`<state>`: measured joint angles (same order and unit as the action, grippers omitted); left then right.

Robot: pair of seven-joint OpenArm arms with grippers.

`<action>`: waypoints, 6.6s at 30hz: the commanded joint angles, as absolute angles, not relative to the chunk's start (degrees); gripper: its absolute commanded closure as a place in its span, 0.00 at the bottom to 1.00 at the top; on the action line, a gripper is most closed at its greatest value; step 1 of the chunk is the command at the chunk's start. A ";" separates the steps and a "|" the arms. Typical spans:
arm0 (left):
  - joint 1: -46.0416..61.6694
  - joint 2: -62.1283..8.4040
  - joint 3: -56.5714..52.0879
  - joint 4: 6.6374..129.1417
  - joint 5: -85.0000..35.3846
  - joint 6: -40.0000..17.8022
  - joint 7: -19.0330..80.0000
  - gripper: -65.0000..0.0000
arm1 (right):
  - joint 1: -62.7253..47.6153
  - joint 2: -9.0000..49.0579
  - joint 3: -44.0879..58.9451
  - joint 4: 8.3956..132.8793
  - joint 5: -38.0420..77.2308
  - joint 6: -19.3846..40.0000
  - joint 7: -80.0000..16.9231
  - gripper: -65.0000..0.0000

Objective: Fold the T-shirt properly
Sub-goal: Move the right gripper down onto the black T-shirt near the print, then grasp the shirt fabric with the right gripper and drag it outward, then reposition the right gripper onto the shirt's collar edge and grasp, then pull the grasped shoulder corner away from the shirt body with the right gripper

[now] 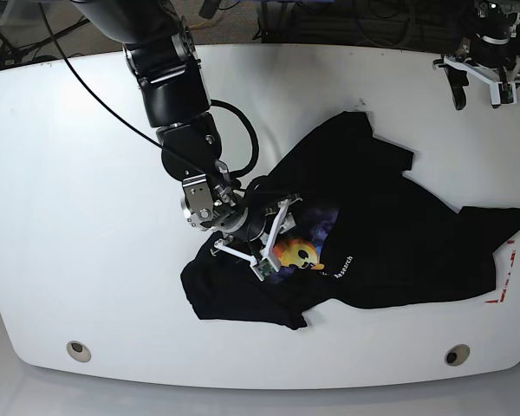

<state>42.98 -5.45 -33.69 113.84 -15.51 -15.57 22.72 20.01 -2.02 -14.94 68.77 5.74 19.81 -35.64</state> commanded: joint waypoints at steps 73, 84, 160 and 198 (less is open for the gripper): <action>43.21 -6.11 -30.90 114.68 -15.52 -15.52 21.49 0.37 | -6.73 8.57 -8.04 107.03 14.46 15.87 -34.42 0.92; 43.21 -6.11 -28.79 114.68 -15.52 -15.52 21.49 0.38 | -13.76 11.47 10.77 107.30 36.70 21.76 -34.42 0.60; 41.19 -6.11 -26.15 113.89 -15.43 -15.43 21.58 0.38 | -12.62 -3.21 3.91 102.11 -24.92 6.64 -36.00 0.86; 41.10 -6.20 -26.07 113.89 -15.52 -15.43 21.58 0.38 | -14.11 -0.22 41.19 104.84 15.87 30.64 -34.68 0.95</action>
<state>40.80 -5.76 -25.85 112.97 -15.09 -15.51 22.92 -14.46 -0.67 39.27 104.92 12.99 30.09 -36.21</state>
